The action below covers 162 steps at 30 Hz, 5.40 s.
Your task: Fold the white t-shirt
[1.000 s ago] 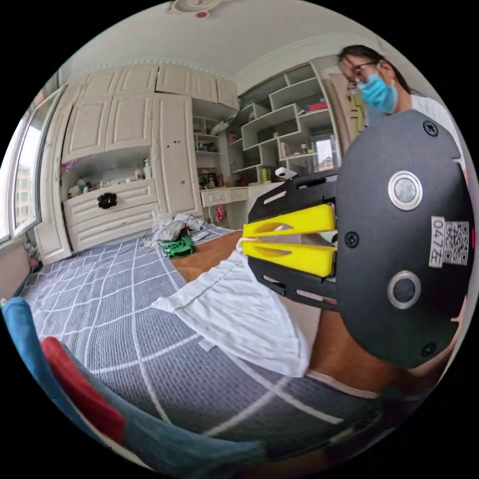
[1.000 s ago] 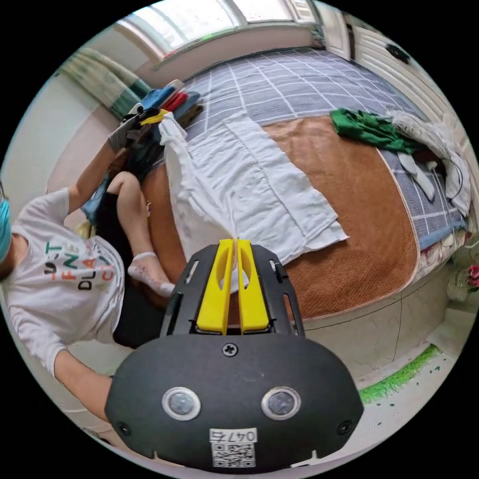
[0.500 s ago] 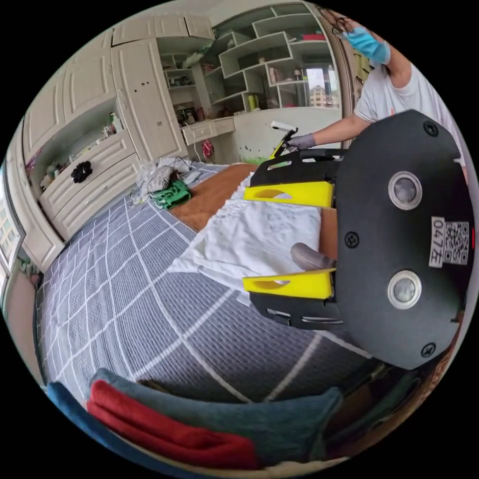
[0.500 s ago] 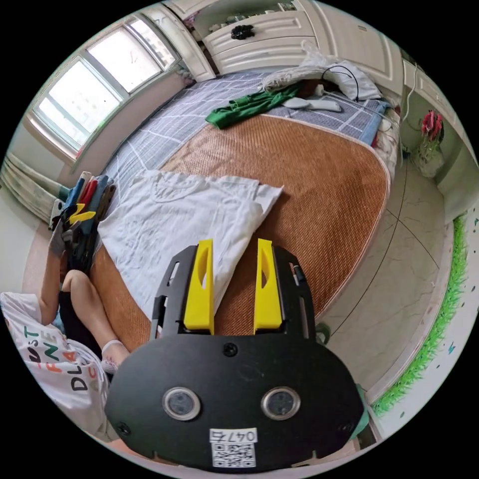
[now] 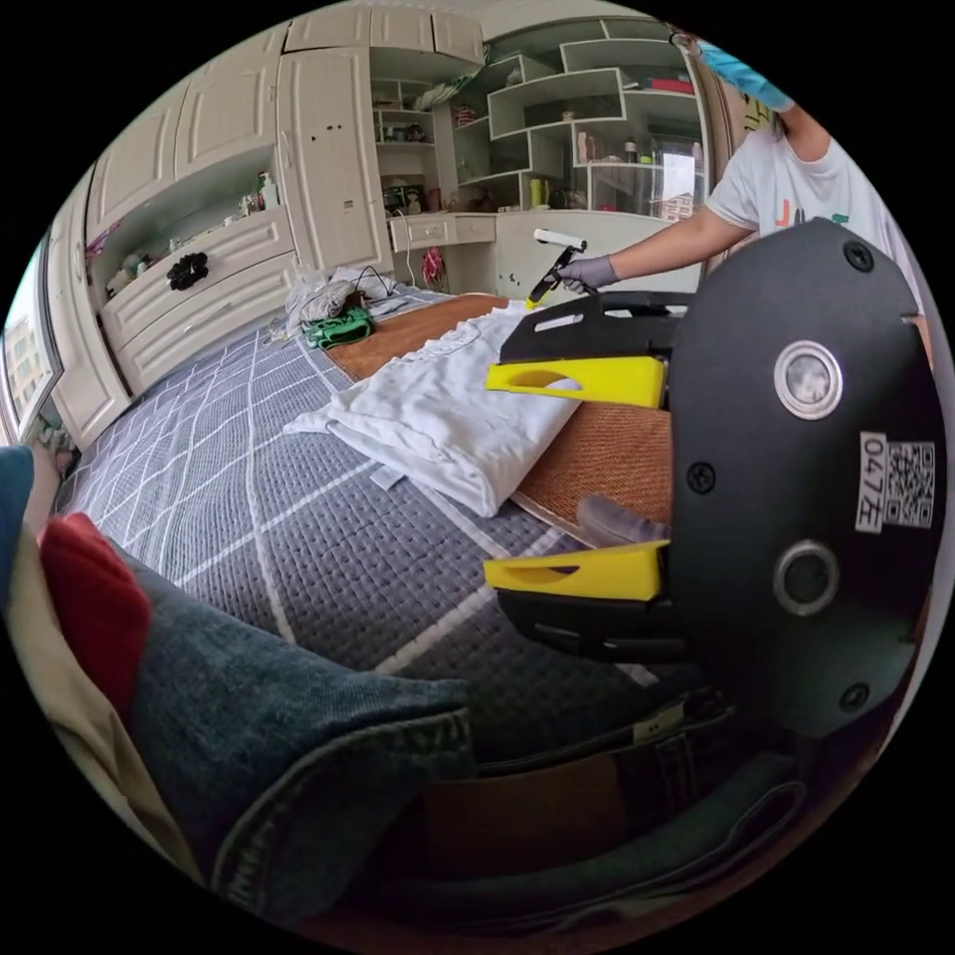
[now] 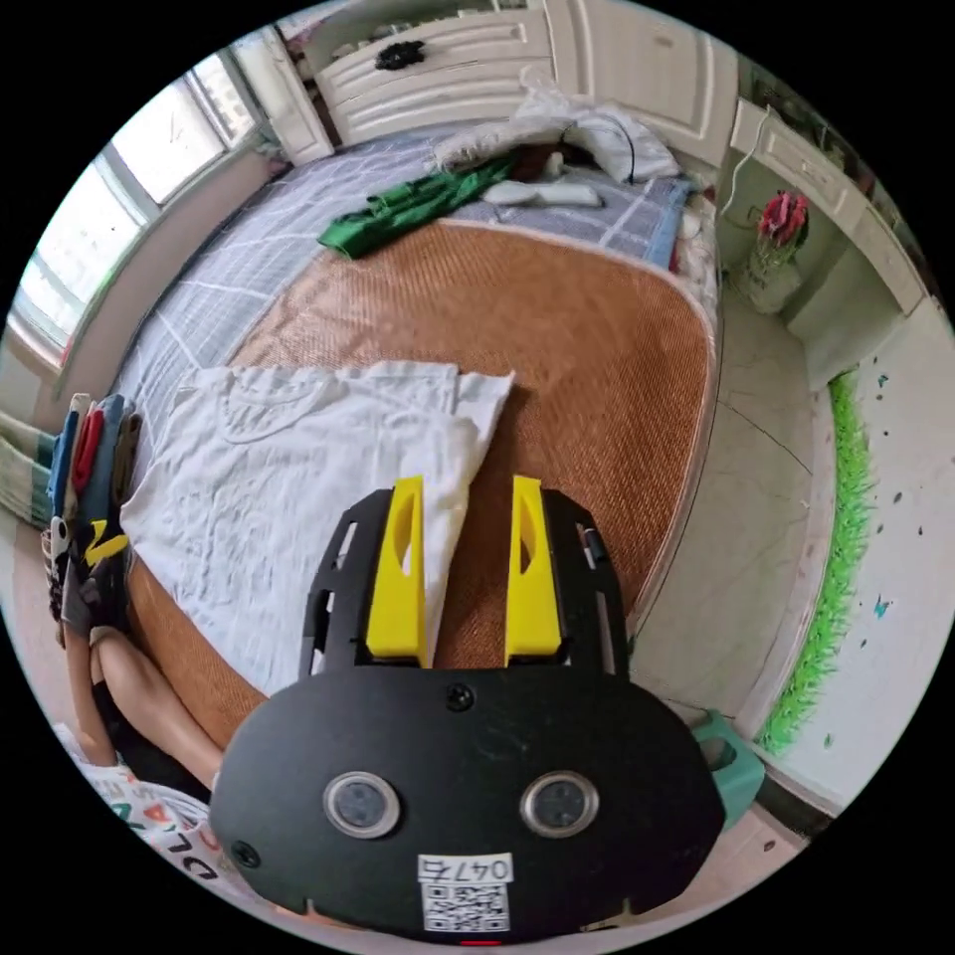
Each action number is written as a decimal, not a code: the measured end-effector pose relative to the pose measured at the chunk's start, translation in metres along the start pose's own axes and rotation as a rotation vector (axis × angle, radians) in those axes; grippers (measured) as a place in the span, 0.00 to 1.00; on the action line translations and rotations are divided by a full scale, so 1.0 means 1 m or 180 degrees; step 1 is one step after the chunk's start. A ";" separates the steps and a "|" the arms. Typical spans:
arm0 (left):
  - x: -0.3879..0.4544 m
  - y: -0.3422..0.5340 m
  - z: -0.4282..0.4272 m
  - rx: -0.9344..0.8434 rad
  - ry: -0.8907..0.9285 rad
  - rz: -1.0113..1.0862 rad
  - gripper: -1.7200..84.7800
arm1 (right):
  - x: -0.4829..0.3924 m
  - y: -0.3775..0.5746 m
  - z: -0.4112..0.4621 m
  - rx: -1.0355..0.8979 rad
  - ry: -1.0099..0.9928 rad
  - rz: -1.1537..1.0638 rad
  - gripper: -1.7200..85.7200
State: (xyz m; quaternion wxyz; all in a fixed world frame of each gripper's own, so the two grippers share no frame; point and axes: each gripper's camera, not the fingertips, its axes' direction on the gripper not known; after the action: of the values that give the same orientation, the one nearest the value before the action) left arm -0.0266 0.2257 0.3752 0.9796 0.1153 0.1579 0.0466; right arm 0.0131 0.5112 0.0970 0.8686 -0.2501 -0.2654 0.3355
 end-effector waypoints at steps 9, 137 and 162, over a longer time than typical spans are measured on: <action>0.041 0.001 0.042 -0.0218 -0.0586 0.0435 0.24 | -0.299 -0.077 -0.031 0.0287 -0.1334 -0.1691 0.07; 0.713 0.087 0.233 -0.1717 0.0503 0.1898 0.01 | 0.073 0.119 -0.042 0.0517 -0.1830 -0.0010 0.02; 0.766 0.110 0.006 -0.0894 0.0141 0.1959 0.18 | -0.092 0.296 -0.190 0.0135 -0.0482 -0.0448 0.11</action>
State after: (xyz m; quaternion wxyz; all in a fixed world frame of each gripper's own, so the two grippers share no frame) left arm 0.6938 0.4291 0.1781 0.9222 0.0204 0.1290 0.3639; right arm -0.0591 0.5892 -0.2510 0.8726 -0.1863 -0.3401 0.2971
